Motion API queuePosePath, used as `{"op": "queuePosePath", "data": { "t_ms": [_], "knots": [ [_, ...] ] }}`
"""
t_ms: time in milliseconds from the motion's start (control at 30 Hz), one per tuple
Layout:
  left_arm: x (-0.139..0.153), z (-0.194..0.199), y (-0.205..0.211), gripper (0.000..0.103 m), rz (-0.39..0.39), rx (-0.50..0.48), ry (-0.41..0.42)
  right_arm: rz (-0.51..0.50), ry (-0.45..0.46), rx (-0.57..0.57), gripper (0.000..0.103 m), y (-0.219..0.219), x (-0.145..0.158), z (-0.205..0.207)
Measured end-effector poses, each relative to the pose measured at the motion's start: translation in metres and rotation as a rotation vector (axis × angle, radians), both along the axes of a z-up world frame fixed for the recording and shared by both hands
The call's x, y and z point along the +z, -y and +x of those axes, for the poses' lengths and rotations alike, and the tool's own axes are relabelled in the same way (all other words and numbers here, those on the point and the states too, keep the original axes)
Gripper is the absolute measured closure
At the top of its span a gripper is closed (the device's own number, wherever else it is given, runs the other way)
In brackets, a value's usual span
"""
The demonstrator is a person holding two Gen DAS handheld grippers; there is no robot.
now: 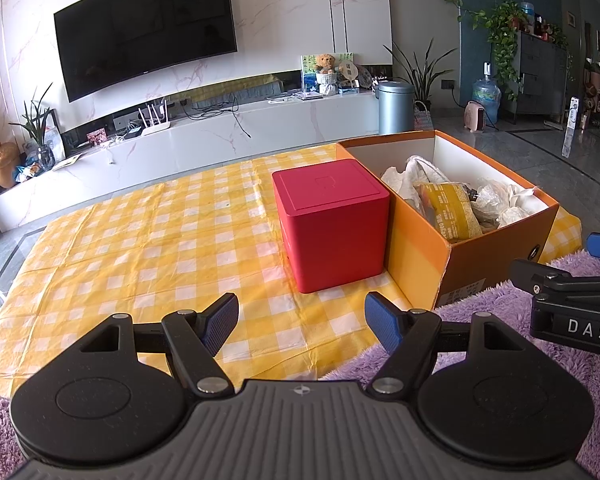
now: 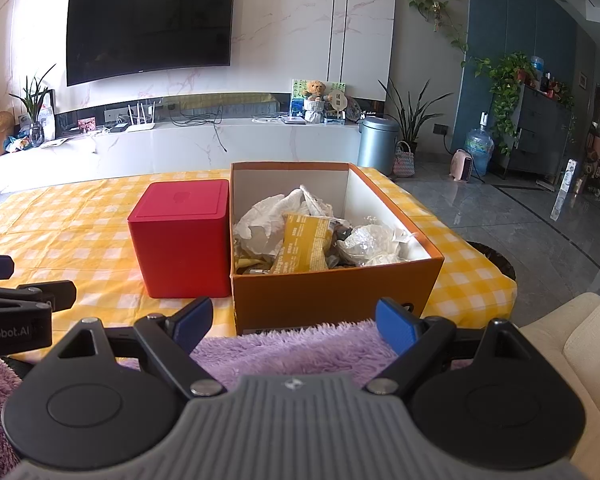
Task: Organize soft objects
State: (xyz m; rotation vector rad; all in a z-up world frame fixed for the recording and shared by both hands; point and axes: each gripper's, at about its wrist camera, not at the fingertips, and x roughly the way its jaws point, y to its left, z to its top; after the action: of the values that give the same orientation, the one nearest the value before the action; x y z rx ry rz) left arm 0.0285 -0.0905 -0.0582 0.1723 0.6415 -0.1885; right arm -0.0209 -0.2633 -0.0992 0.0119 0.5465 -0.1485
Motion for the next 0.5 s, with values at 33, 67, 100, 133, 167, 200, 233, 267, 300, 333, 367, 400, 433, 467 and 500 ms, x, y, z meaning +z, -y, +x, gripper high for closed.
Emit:
{"op": "queuePosePath", "data": {
  "t_ms": [33, 67, 100, 133, 167, 200, 233, 267, 300, 333, 367, 400, 433, 467, 500],
  "knots": [
    [-0.0001, 0.0, 0.0, 0.018, 0.0, 0.0, 0.0, 0.0, -0.001, 0.0, 0.016, -0.0004, 0.0001, 0.0003],
    [-0.0001, 0.0, 0.0, 0.018, 0.001, 0.001, 0.001, 0.0, -0.001, 0.0, 0.016, -0.0001, 0.0, 0.0001],
    [0.0002, -0.0004, -0.0005, 0.018, 0.001, 0.001, 0.001, 0.0, -0.001, 0.0, 0.016, -0.0001, 0.0, -0.0001],
    [0.0002, -0.0005, -0.0005, 0.018, 0.001, 0.001, 0.001, 0.0, 0.0, 0.001, 0.016, -0.0003, 0.0002, 0.0001],
    [0.0005, -0.0006, -0.0013, 0.018, 0.001, 0.002, 0.002, 0.0, 0.0, 0.001, 0.016, -0.0002, 0.0001, 0.0],
    [0.0002, -0.0004, -0.0005, 0.018, 0.001, 0.002, 0.002, 0.0, 0.0, 0.0, 0.016, -0.0003, 0.0002, 0.0002],
    [0.0002, -0.0003, -0.0007, 0.018, 0.0, 0.002, 0.002, 0.0, 0.0, 0.001, 0.016, -0.0004, 0.0002, 0.0004],
    [0.0007, -0.0003, -0.0016, 0.018, -0.001, 0.002, 0.003, 0.0, 0.0, 0.001, 0.016, -0.0002, 0.0001, 0.0002],
    [0.001, -0.0013, -0.0017, 0.018, -0.002, 0.003, 0.006, -0.001, -0.001, 0.001, 0.016, -0.0004, 0.0002, 0.0003],
    [0.0013, -0.002, -0.002, 0.018, -0.003, 0.005, 0.008, 0.0, 0.0, 0.001, 0.016, -0.0005, 0.0002, 0.0003],
    [0.0018, -0.0023, -0.0027, 0.018, -0.003, 0.006, 0.01, 0.0, 0.0, 0.001, 0.016, -0.0005, 0.0003, 0.0003],
    [0.0017, -0.0029, -0.0019, 0.018, -0.002, 0.008, 0.012, 0.0, 0.0, 0.001, 0.016, -0.0006, 0.0003, 0.0003],
    [0.002, -0.0031, -0.0025, 0.018, -0.001, 0.008, 0.014, 0.0, 0.0, 0.001, 0.016, -0.0006, 0.0003, 0.0003],
    [0.0021, -0.0035, -0.0023, 0.018, -0.001, 0.008, 0.016, 0.0, 0.0, 0.001, 0.016, -0.0004, 0.0002, 0.0001],
    [0.0019, -0.004, -0.0007, 0.018, 0.0, 0.009, 0.018, 0.0, 0.0, 0.001, 0.016, -0.0003, 0.0001, 0.0]
  ]
}}
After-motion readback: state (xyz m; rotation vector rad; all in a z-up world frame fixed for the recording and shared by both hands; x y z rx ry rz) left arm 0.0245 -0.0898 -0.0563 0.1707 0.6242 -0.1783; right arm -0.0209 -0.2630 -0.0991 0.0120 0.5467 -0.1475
